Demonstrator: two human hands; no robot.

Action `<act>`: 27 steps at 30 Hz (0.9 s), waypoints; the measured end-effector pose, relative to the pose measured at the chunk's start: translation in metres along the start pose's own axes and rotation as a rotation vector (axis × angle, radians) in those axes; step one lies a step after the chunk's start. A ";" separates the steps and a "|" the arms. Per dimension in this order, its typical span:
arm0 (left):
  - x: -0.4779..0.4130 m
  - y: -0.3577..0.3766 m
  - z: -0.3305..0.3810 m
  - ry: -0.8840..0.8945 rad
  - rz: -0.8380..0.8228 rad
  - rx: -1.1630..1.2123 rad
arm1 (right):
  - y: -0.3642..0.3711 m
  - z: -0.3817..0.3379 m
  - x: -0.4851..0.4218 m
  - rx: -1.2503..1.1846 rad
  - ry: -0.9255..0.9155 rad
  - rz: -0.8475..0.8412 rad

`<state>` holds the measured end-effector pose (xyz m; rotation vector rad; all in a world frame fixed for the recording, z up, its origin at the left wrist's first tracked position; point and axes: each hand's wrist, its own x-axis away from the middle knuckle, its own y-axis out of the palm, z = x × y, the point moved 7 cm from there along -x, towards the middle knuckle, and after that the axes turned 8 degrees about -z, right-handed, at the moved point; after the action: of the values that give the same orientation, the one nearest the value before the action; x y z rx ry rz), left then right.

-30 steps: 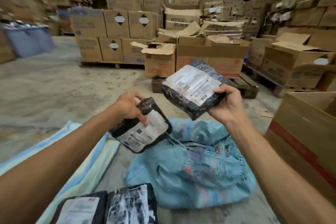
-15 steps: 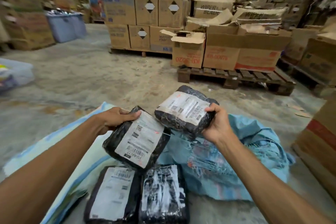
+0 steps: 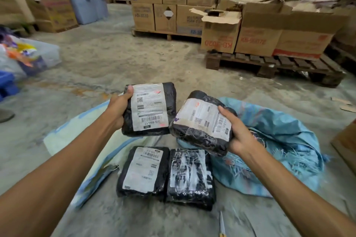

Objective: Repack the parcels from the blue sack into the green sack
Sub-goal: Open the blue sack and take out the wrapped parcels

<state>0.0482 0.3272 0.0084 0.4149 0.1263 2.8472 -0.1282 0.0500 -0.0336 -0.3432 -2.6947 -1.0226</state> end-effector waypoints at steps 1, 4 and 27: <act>0.001 -0.006 -0.006 -0.027 -0.014 -0.020 | -0.004 0.008 0.002 0.055 0.032 0.022; 0.013 -0.023 -0.039 -0.147 -0.030 -0.178 | -0.015 0.039 0.008 0.166 0.155 0.068; 0.017 -0.039 -0.114 -0.207 0.009 -1.327 | -0.052 0.051 0.003 1.581 -0.047 0.435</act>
<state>0.0090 0.3633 -0.1010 0.3529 -1.6348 2.1946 -0.1533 0.0468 -0.1018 -0.5058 -2.3735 1.2126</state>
